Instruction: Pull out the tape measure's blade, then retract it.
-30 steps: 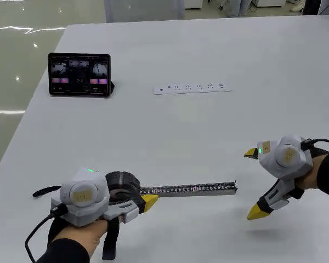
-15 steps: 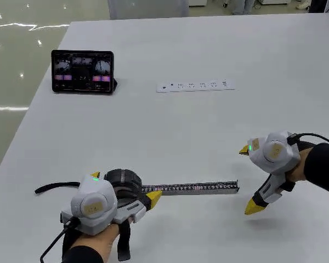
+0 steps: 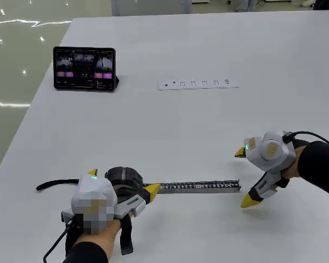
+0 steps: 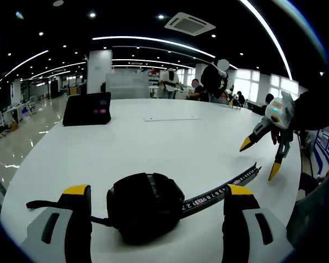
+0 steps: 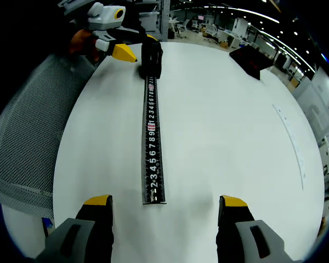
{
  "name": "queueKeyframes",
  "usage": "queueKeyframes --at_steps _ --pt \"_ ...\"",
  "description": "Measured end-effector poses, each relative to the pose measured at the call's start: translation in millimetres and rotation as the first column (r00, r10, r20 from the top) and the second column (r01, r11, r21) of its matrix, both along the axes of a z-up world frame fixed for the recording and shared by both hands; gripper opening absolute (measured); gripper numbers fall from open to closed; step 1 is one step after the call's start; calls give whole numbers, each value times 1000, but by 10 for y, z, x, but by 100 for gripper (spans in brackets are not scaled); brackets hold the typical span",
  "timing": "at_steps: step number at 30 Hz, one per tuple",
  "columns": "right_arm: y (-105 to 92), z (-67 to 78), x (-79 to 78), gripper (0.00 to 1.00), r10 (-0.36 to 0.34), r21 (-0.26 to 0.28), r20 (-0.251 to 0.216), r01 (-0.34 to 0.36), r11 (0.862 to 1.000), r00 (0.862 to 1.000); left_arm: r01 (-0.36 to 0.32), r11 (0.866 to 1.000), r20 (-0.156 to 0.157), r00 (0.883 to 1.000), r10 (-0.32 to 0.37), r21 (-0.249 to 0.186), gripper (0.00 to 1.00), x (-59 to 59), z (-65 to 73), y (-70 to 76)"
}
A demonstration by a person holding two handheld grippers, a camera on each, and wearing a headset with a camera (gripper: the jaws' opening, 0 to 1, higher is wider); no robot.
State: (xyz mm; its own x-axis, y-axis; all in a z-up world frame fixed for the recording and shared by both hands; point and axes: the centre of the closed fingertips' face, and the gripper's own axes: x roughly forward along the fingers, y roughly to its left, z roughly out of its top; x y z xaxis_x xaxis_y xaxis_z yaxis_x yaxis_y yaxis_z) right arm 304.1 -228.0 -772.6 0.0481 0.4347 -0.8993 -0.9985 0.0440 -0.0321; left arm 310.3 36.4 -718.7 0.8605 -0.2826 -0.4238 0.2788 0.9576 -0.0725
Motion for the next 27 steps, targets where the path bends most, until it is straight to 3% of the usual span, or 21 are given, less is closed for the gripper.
queueKeyframes --at_steps 17,27 --pt "-8 -78 -76 46 19 -17 -42 -19 1000 999 -11 1000 7 1000 11 2 99 20 13 26" --pt "3 -72 -91 31 35 -12 -40 -35 999 999 -14 1000 8 1000 14 2 99 32 17 28"
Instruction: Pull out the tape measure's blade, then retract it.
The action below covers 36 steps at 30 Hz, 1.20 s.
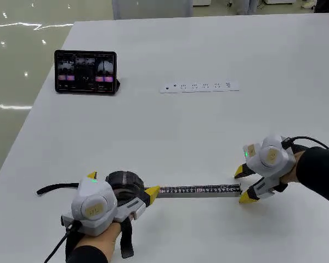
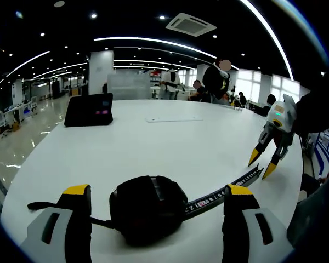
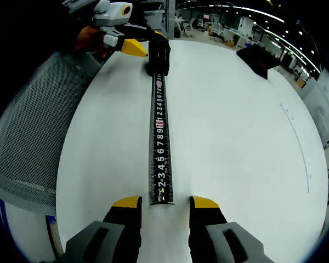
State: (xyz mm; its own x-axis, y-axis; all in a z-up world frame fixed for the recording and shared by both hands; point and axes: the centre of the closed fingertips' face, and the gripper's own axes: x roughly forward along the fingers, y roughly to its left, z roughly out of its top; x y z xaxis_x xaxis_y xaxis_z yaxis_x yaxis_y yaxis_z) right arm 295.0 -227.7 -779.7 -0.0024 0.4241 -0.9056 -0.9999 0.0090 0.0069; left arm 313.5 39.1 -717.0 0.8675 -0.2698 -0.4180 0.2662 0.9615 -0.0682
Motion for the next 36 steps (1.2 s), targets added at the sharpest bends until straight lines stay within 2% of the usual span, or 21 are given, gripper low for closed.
queueKeyframes --at_steps 14,24,26,28,30,36 --pt "-17 8 -12 15 11 -9 10 -11 1000 1000 -2 1000 5 1000 2 9 99 24 6 18" --pt "-7 5 -27 12 18 -17 16 -18 1000 1000 -2 1000 1 1000 2 9 99 28 -27 19" --pt "-13 6 -26 12 -23 -30 3 23 999 1000 -4 1000 1 1000 4 6 99 38 -35 16" --pt "-2 2 -28 11 -2 -48 15 2 999 1000 -5 1000 0 1000 5 7 99 47 -52 14" --pt "-3 2 -23 11 -29 -57 3 29 998 1000 -10 1000 -3 1000 10 4 99 49 -61 10" --pt "0 -3 -38 11 -33 -81 9 34 996 999 -25 1000 -16 1000 26 7 94 71 -103 22"
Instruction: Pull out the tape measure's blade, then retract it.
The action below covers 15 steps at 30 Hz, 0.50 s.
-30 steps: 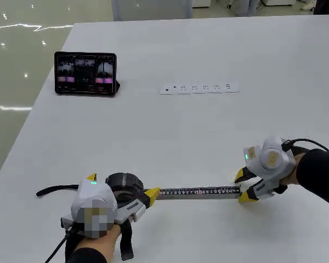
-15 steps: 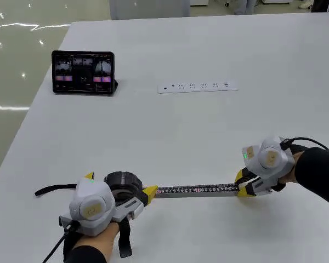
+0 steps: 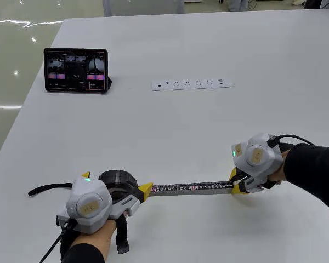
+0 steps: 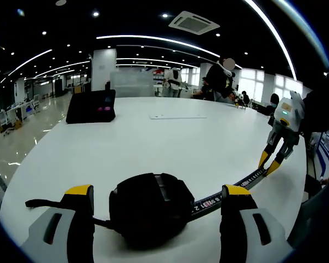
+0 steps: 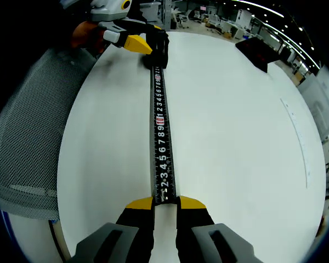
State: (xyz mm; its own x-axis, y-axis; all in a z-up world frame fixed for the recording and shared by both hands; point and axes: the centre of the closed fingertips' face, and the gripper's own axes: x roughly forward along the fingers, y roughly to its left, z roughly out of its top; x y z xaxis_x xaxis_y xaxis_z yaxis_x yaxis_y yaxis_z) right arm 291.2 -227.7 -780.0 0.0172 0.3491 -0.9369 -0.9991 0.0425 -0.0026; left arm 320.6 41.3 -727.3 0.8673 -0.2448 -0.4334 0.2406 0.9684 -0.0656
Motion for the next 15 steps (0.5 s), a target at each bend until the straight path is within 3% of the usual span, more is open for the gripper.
queueKeyframes --at_steps 8,13,15 --pt "7 -10 3 11 -6 -31 -10 5 999 1000 -55 998 -13 998 55 -15 80 55 -54 90" --pt "4 -10 6 10 2 -23 -11 -2 1000 1000 -62 998 -29 998 62 -21 77 55 -103 89" --pt "9 -9 5 10 -31 -12 -18 30 999 999 -69 997 -34 997 68 -18 74 52 -114 99"
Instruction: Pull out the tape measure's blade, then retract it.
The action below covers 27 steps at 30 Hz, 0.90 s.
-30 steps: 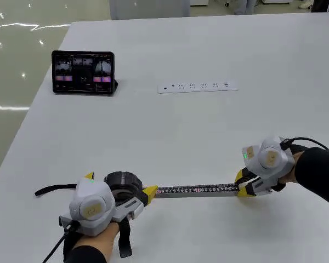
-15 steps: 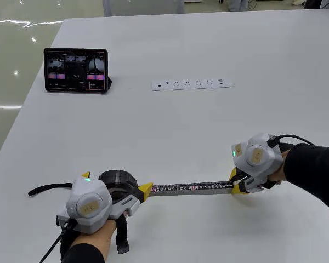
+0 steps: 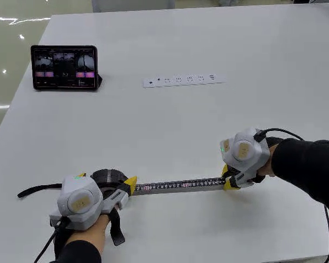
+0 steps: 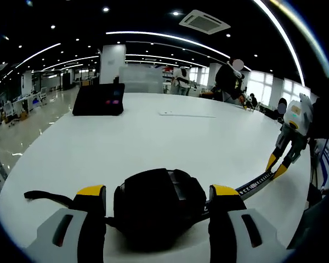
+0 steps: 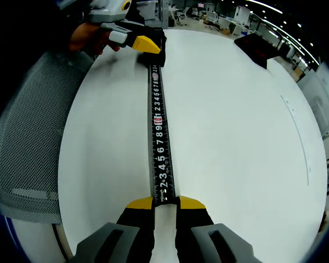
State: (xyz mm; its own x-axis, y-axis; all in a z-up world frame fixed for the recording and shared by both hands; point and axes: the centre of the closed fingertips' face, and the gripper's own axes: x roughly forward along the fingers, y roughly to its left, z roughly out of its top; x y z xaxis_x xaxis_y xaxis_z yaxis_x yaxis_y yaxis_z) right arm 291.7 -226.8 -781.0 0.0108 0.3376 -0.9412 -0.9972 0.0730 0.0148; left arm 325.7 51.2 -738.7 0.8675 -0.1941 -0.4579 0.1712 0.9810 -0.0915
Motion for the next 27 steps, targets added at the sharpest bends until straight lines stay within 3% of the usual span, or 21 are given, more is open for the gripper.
queueKeyframes --at_steps 5,8,11,14,18,19,20,27 --pt "10 -7 2 10 -15 -20 5 15 1000 1000 -18 1000 -16 1000 18 -15 71 -2 -31 21" --pt "5 -1 -3 10 -19 -19 4 19 1000 1000 2 1000 -25 1000 -3 -31 64 -16 -30 -41" --pt "2 -1 0 10 -19 -18 5 19 1000 1000 2 1000 -24 1000 -2 -9 64 -5 -40 -13" --pt "4 -2 -2 10 -19 -19 5 19 1000 1000 1 1000 -53 999 -2 -6 63 -8 -51 0" --pt "2 -4 -2 9 -14 -19 6 14 1000 1000 9 1000 -66 998 -9 -2 62 -24 -52 -7" --pt "1 -7 -4 9 -9 -18 8 9 1000 1000 21 1000 -75 997 -20 19 62 -34 -62 3" --pt "13 -11 -4 9 25 -17 21 -25 1000 999 12 1000 -78 997 -12 7 61 -8 -68 -13" --pt "21 -4 1 9 14 -24 -6 -14 1000 1000 24 1000 -92 996 -23 6 61 -17 -84 -16"
